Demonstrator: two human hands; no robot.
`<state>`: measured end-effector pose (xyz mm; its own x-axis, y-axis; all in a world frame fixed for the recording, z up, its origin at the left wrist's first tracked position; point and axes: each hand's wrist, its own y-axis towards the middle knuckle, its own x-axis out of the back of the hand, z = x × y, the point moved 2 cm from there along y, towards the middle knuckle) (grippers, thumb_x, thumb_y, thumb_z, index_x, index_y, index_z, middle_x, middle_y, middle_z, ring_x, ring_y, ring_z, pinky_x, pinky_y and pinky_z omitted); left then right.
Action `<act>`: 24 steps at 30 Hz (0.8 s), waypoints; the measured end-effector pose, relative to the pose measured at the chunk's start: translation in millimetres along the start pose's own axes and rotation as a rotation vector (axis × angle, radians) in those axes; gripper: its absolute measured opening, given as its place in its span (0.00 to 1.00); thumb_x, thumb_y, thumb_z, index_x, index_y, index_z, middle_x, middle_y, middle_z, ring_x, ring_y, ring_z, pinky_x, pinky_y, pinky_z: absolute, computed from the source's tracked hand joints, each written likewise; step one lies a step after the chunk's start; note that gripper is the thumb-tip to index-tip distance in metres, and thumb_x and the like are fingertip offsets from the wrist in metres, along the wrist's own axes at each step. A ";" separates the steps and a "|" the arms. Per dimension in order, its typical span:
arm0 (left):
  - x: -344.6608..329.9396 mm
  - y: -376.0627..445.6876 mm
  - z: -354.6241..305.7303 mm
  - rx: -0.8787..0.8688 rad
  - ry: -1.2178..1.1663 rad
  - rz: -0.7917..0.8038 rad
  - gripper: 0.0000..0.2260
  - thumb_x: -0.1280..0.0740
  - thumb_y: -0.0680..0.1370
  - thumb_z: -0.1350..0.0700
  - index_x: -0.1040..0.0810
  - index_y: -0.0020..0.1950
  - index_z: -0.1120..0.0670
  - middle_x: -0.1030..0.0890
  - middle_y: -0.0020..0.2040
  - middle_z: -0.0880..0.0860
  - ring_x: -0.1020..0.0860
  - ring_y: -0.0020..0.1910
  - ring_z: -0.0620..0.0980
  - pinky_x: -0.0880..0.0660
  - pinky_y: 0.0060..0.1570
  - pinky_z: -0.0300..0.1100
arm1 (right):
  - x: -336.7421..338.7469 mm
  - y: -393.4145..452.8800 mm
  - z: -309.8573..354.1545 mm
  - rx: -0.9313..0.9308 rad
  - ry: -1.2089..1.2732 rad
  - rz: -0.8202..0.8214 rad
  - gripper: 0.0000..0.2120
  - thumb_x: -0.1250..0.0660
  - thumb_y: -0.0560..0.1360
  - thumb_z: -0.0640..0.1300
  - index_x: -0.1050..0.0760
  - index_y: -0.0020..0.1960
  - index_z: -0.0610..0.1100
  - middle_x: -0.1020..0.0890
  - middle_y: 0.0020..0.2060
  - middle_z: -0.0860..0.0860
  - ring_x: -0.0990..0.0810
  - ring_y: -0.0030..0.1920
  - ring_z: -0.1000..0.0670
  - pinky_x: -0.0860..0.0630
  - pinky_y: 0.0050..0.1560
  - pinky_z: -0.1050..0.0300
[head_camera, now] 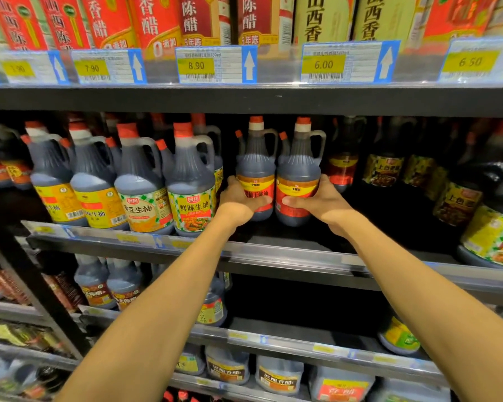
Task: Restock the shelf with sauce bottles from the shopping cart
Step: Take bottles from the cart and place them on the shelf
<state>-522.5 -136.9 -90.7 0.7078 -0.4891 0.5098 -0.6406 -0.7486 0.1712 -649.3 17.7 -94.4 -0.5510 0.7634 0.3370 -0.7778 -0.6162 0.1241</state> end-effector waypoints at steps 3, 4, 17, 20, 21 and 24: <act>-1.2 -1.8 -2.8 0.019 0.020 -0.030 0.36 0.20 0.71 0.50 0.34 0.71 0.60 0.22 0.67 0.59 0.23 0.65 0.61 0.26 0.58 0.49 | -1.3 -2.3 0.6 -0.014 -0.006 -0.018 0.45 0.15 0.59 0.55 0.35 0.68 0.50 0.20 0.61 0.52 0.20 0.61 0.50 0.23 0.65 0.48; -2.5 -2.4 -3.9 0.031 0.023 -0.042 0.37 0.20 0.71 0.50 0.34 0.72 0.60 0.23 0.67 0.59 0.23 0.65 0.62 0.26 0.57 0.48 | -2.5 -3.0 -0.6 -0.024 0.005 -0.034 0.45 0.15 0.61 0.54 0.35 0.70 0.49 0.20 0.62 0.52 0.21 0.61 0.50 0.23 0.63 0.50; -3.8 -6.2 -12.8 0.104 -0.003 -0.147 0.41 0.17 0.65 0.45 0.31 0.71 0.59 0.22 0.68 0.58 0.22 0.65 0.61 0.23 0.60 0.52 | -16.2 -4.6 4.9 -0.064 -0.066 -0.203 0.39 0.16 0.65 0.49 0.36 0.67 0.44 0.22 0.64 0.45 0.22 0.64 0.44 0.25 0.57 0.53; -2.3 -4.9 -11.6 0.094 -0.013 -0.167 0.39 0.18 0.67 0.46 0.29 0.71 0.59 0.22 0.68 0.58 0.23 0.65 0.61 0.24 0.63 0.53 | -15.4 -5.2 4.3 -0.062 -0.076 -0.209 0.37 0.16 0.65 0.49 0.35 0.65 0.45 0.22 0.64 0.45 0.21 0.62 0.44 0.25 0.56 0.54; -1.8 -4.3 -10.9 0.095 -0.020 -0.174 0.38 0.18 0.68 0.47 0.29 0.71 0.60 0.22 0.68 0.58 0.23 0.66 0.61 0.24 0.63 0.53 | -15.5 -4.8 4.4 -0.064 -0.078 -0.211 0.37 0.16 0.65 0.49 0.35 0.65 0.45 0.22 0.64 0.45 0.21 0.62 0.44 0.25 0.56 0.53; -1.8 -2.8 -9.4 0.119 -0.083 -0.198 0.39 0.18 0.68 0.50 0.32 0.72 0.60 0.23 0.69 0.59 0.24 0.67 0.62 0.25 0.63 0.50 | -16.8 -3.1 5.0 -0.069 -0.081 -0.213 0.38 0.16 0.65 0.49 0.36 0.65 0.45 0.22 0.64 0.45 0.21 0.63 0.43 0.24 0.57 0.52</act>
<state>-524.8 -129.7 -84.2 0.8411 -0.3589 0.4047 -0.4507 -0.8787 0.1575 -636.1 5.8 -95.8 -0.3484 0.8551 0.3840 -0.8943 -0.4260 0.1373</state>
